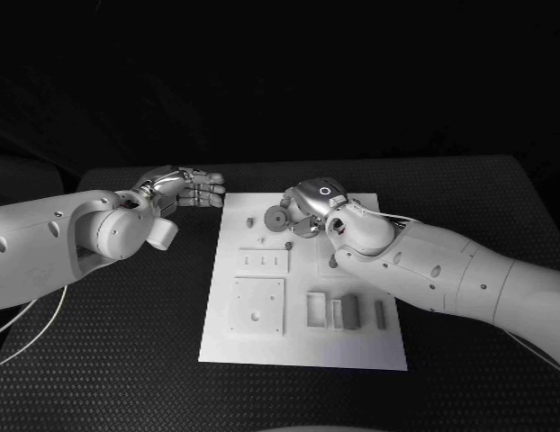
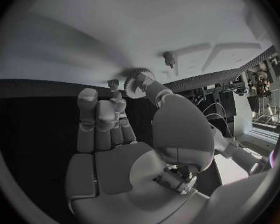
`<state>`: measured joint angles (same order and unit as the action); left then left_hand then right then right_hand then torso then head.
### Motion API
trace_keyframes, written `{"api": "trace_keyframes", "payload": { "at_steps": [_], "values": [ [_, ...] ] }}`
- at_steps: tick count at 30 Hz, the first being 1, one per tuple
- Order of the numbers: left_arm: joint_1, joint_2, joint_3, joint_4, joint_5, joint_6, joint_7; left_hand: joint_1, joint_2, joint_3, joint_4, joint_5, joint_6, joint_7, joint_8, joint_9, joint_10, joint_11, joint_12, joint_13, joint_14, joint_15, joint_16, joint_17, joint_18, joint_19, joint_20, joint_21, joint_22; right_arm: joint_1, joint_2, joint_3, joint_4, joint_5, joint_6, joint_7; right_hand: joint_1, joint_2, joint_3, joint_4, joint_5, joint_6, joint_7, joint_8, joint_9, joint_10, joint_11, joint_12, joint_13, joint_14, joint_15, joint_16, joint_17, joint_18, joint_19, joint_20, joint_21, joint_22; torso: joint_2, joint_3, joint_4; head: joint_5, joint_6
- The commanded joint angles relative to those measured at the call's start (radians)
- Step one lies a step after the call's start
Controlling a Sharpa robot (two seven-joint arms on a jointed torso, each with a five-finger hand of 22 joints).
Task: Assemble the parts on the task board
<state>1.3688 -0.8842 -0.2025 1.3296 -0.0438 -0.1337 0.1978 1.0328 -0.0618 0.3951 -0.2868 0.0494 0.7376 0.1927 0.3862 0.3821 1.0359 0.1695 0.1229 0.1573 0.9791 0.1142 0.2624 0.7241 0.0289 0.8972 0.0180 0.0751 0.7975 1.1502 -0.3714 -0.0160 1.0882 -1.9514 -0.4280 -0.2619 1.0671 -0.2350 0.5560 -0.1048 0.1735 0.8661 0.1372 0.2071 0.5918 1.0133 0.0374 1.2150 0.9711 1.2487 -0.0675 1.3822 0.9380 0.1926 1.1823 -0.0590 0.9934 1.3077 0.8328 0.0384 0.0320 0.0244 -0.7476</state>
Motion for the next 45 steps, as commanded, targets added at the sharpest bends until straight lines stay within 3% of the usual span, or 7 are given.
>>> {"api": "trace_keyframes", "payload": {
  "at_steps": [1, 14, 38, 45],
  "values": [
    [0.001, 0.002, 0.001, 0.001, -0.002, 0.007, 0.004, -0.003, -0.005, 0.001, -0.001, 0.003, -0.007, 0.022, -0.003, -0.001, -0.007, 0.002, -0.005, 0.001, 0.008, 0.002, -0.003, 0.001, -0.011, 0.002, -0.002, -0.005, -0.001, 0.0, 0.002, 0.0, -0.006, -0.013, -0.001, -0.023, -0.009, 0.005, 0.003, 0.007, 0.004, 0.011, 0.012, 0.0, 0.0, 0.003, -0.001, 0.001, -0.002, 0.001, -0.005, 0.001, -0.001, 0.069, 0.001, -0.006, 0.005, 0.018, 0.0, -0.0003, 0.0005, -0.001, 0.0],
    [0.001, 0.0, 0.001, 0.002, -0.002, 0.007, 0.003, -0.004, -0.005, 0.0, -0.002, 0.003, -0.008, 0.022, -0.003, -0.001, -0.007, 0.002, -0.006, 0.001, 0.007, 0.002, -0.004, 0.001, -0.011, 0.002, -0.002, -0.005, -0.001, 0.0, 0.0, 0.001, -0.001, -0.012, -0.015, -0.017, -0.009, 0.004, 0.003, 0.007, 0.004, 0.012, 0.011, 0.001, 0.001, 0.004, -0.002, 0.001, -0.002, 0.002, -0.005, 0.001, -0.001, 0.069, 0.001, -0.006, 0.006, 0.018, 0.0, -0.0018, 0.001, -0.001, 0.001],
    [0.001, -0.006, 0.001, 0.003, -0.003, 0.005, 0.005, -0.002, -0.006, 0.001, -0.002, 0.003, -0.009, 0.022, -0.003, -0.001, -0.007, 0.002, -0.006, 0.001, 0.008, 0.002, -0.005, 0.002, -0.011, 0.002, -0.002, -0.005, -0.001, 0.0, -0.03, 0.004, 0.048, -0.006, -0.067, 0.0, -0.006, -0.003, 0.003, 0.007, 0.004, 0.006, 0.012, -0.002, 0.0, 0.004, -0.001, 0.0, -0.003, 0.002, -0.005, 0.0, -0.001, 0.069, 0.002, -0.007, 0.005, 0.018, 0.0, 0.0, 0.0001, 0.002, 0.0],
    [0.001, -0.006, 0.001, 0.002, -0.004, 0.006, 0.005, -0.002, -0.006, 0.001, -0.002, 0.003, -0.009, 0.022, -0.003, -0.001, -0.007, 0.002, -0.006, 0.001, 0.008, 0.002, -0.005, 0.002, -0.011, 0.002, -0.002, -0.005, -0.002, 0.0, -0.036, 0.004, 0.072, -0.002, -0.071, 0.013, -0.002, -0.016, 0.002, 0.004, 0.003, 0.004, 0.013, -0.003, -0.001, 0.005, -0.001, 0.0, -0.004, 0.003, -0.004, -0.001, -0.002, 0.069, 0.002, -0.008, 0.005, 0.018, 0.0, -0.0001, 0.0009, 0.002, 0.0]
  ]
}}
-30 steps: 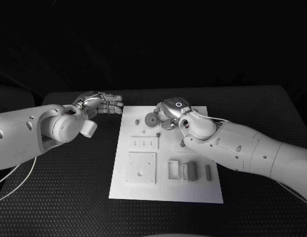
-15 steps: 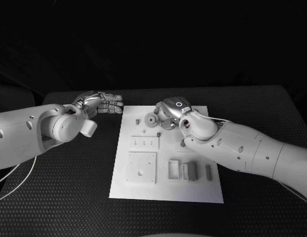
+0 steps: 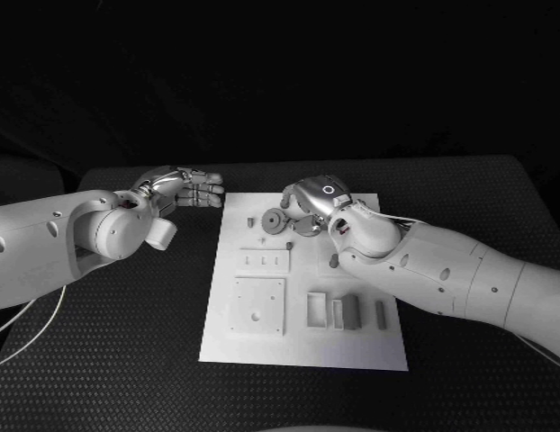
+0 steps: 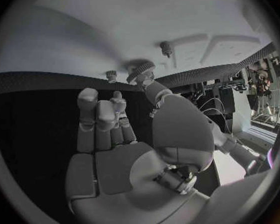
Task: Assemble the parts on the task board
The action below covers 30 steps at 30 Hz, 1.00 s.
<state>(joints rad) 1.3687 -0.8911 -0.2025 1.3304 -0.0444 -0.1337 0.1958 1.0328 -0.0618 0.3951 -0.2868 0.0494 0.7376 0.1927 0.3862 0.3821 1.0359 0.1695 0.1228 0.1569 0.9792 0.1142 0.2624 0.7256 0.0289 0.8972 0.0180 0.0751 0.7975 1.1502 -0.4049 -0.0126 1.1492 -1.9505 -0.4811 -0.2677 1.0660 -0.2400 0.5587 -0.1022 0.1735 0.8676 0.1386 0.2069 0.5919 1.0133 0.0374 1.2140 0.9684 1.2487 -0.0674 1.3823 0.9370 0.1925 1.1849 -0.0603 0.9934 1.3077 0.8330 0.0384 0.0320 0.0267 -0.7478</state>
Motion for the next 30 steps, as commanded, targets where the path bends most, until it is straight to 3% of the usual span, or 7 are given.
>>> {"api": "trace_keyframes", "payload": {
  "at_steps": [1, 15, 25, 30],
  "values": [
    [0.001, 0.001, 0.001, 0.001, -0.003, 0.006, 0.007, -0.002, -0.006, 0.001, -0.002, 0.003, -0.009, 0.022, -0.003, -0.001, -0.007, 0.002, -0.006, 0.002, 0.008, 0.002, -0.005, 0.001, -0.011, 0.002, -0.002, -0.005, -0.002, 0.0, -0.003, 0.001, 0.015, -0.002, -0.02, 0.021, 0.0, -0.012, 0.0, 0.002, 0.003, 0.002, 0.011, -0.003, -0.001, 0.005, -0.001, 0.001, -0.001, 0.003, -0.004, -0.001, -0.001, 0.069, -0.001, -0.007, 0.005, 0.017, 0.0, 0.0, 0.0013, 0.0, 0.0],
    [0.001, 0.0, 0.001, 0.003, -0.004, 0.004, 0.008, -0.002, -0.006, 0.001, -0.002, 0.003, -0.01, 0.022, -0.002, -0.001, -0.008, 0.002, -0.006, 0.002, 0.008, 0.002, -0.006, 0.001, -0.011, 0.002, -0.002, -0.005, -0.002, 0.0, -0.004, 0.0, 0.043, 0.003, -0.008, 0.047, 0.007, -0.038, -0.005, -0.007, 0.003, -0.008, 0.015, -0.008, -0.003, 0.004, 0.002, 0.0, -0.002, 0.002, -0.002, -0.004, -0.002, 0.069, -0.003, -0.006, 0.002, 0.017, 0.0, -0.001, 0.0011, 0.003, -0.001],
    [0.001, 0.001, 0.001, 0.004, -0.004, 0.004, 0.008, -0.001, -0.006, 0.001, -0.002, 0.003, -0.01, 0.022, -0.002, -0.001, -0.007, 0.002, -0.006, 0.002, 0.008, 0.002, -0.006, 0.002, -0.011, 0.002, -0.002, -0.005, -0.002, 0.0, 0.026, -0.002, 0.016, 0.006, 0.058, 0.062, 0.013, -0.042, -0.008, -0.014, 0.003, -0.019, 0.019, -0.014, -0.005, -0.004, 0.006, -0.002, -0.001, -0.004, 0.002, -0.006, -0.002, 0.069, -0.008, -0.004, -0.002, 0.017, 0.0, -0.0018, 0.0014, 0.003, -0.001],
    [0.001, 0.001, 0.001, 0.003, -0.004, 0.004, 0.007, -0.001, -0.006, 0.001, -0.002, 0.003, -0.01, 0.022, -0.002, -0.001, -0.007, 0.002, -0.006, 0.002, 0.008, 0.002, -0.006, 0.002, -0.011, 0.002, -0.002, -0.005, -0.002, 0.0, 0.04, -0.012, -0.007, 0.0, 0.074, 0.063, 0.017, -0.041, -0.009, -0.018, 0.003, -0.019, 0.019, -0.014, -0.005, -0.007, 0.007, -0.001, 0.0, -0.006, 0.003, -0.006, -0.001, 0.069, -0.01, -0.003, -0.003, 0.018, 0.0, -0.0022, 0.0022, 0.004, -0.001]
  ]
}}
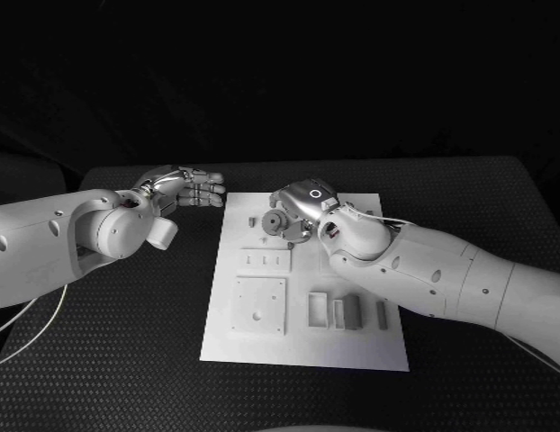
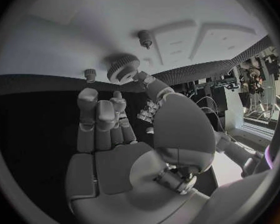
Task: Assemble the parts on the task board
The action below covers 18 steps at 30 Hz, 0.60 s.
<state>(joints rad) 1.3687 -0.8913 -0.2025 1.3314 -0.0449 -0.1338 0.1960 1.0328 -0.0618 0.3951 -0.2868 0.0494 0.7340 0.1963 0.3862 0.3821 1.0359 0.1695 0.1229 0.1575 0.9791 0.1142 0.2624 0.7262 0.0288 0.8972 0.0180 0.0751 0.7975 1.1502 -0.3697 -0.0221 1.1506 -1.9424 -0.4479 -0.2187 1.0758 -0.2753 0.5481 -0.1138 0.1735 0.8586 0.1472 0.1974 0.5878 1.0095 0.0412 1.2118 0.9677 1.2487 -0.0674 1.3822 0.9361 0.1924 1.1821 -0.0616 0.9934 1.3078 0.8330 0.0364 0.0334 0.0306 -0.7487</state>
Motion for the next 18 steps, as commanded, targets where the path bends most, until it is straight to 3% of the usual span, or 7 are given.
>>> {"api": "trace_keyframes", "payload": {
  "at_steps": [1, 18],
  "values": [
    [0.001, 0.002, 0.001, 0.002, -0.003, 0.004, 0.007, -0.001, -0.006, 0.001, -0.002, 0.003, -0.006, 0.019, -0.002, -0.001, -0.007, 0.002, -0.006, 0.001, 0.008, 0.002, -0.006, 0.001, -0.011, 0.002, -0.002, -0.005, -0.002, -0.001, 0.008, -0.005, -0.014, -0.009, 0.042, 0.014, 0.008, -0.006, 0.002, -0.007, 0.003, -0.01, 0.011, -0.004, -0.001, -0.003, 0.004, 0.001, 0.001, -0.006, 0.003, -0.006, 0.0, 0.069, -0.008, -0.001, -0.003, 0.018, 0.0, -0.0007, 0.001, 0.0, 0.0],
    [0.001, 0.003, 0.001, 0.002, -0.003, 0.003, 0.007, -0.001, -0.007, 0.001, -0.002, 0.003, -0.006, 0.019, -0.002, 0.0, -0.007, 0.002, -0.006, 0.002, 0.008, 0.002, -0.007, 0.002, -0.011, 0.002, -0.002, -0.005, -0.002, -0.001, 0.023, -0.014, -0.04, -0.021, 0.043, 0.015, 0.018, -0.002, 0.0, -0.019, 0.004, -0.013, 0.012, -0.005, -0.002, -0.007, 0.005, 0.004, 0.003, -0.009, 0.005, -0.005, 0.001, 0.069, -0.01, 0.0, -0.003, 0.019, 0.0, 0.0003, 0.0002, 0.006, -0.003]
  ]
}}
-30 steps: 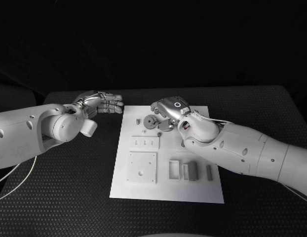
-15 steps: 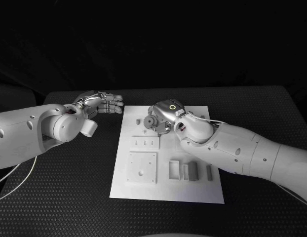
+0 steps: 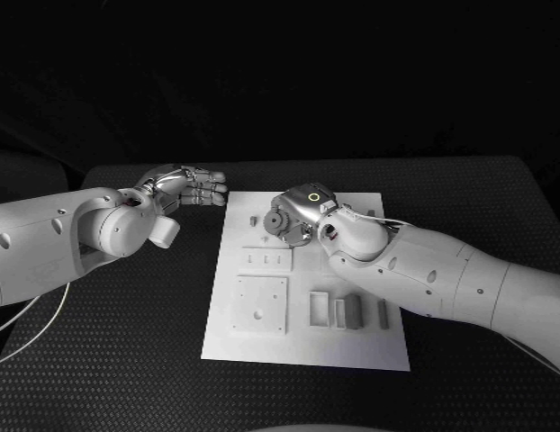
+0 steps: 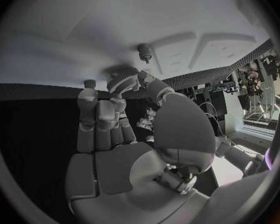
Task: Assemble the parts on the task board
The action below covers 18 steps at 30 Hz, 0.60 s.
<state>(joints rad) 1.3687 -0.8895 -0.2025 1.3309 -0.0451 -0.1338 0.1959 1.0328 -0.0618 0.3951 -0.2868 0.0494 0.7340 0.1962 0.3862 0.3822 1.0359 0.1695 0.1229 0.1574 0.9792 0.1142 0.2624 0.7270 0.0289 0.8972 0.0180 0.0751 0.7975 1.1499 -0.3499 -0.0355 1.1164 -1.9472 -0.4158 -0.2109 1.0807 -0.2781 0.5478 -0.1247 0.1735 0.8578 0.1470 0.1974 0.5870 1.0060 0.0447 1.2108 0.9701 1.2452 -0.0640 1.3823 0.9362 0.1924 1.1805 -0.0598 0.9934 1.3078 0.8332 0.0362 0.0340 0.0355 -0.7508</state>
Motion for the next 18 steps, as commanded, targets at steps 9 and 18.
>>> {"api": "trace_keyframes", "payload": {
  "at_steps": [9, 18],
  "values": [
    [0.001, 0.003, 0.001, 0.001, -0.003, 0.004, 0.007, -0.002, -0.006, 0.001, -0.002, 0.003, -0.007, 0.019, -0.001, 0.0, -0.007, 0.002, -0.006, 0.002, 0.008, 0.002, -0.007, 0.001, -0.011, 0.002, -0.002, -0.005, -0.002, 0.0, 0.013, -0.006, -0.022, -0.024, 0.002, 0.003, 0.027, 0.014, 0.004, -0.02, 0.004, 0.002, 0.01, 0.003, 0.003, -0.003, -0.001, 0.008, 0.003, -0.004, 0.0, -0.003, 0.002, 0.069, -0.007, -0.001, -0.001, 0.019, 0.0, 0.0007, 0.0001, 0.001, -0.002],
    [0.001, 0.004, 0.001, 0.001, -0.003, 0.004, 0.006, -0.002, -0.006, 0.001, -0.001, 0.003, -0.007, 0.019, -0.001, 0.0, -0.007, 0.002, -0.006, 0.002, 0.008, 0.002, -0.007, 0.001, -0.011, 0.002, -0.002, -0.005, -0.002, 0.0, 0.017, -0.006, -0.027, -0.024, 0.002, 0.003, 0.02, 0.023, 0.001, -0.019, 0.004, 0.029, -0.001, 0.021, 0.013, 0.001, -0.011, 0.01, 0.003, -0.001, -0.009, -0.003, 0.002, 0.069, -0.004, 0.001, 0.002, 0.019, 0.0, 0.0008, -0.0012, 0.002, -0.002]
  ]
}}
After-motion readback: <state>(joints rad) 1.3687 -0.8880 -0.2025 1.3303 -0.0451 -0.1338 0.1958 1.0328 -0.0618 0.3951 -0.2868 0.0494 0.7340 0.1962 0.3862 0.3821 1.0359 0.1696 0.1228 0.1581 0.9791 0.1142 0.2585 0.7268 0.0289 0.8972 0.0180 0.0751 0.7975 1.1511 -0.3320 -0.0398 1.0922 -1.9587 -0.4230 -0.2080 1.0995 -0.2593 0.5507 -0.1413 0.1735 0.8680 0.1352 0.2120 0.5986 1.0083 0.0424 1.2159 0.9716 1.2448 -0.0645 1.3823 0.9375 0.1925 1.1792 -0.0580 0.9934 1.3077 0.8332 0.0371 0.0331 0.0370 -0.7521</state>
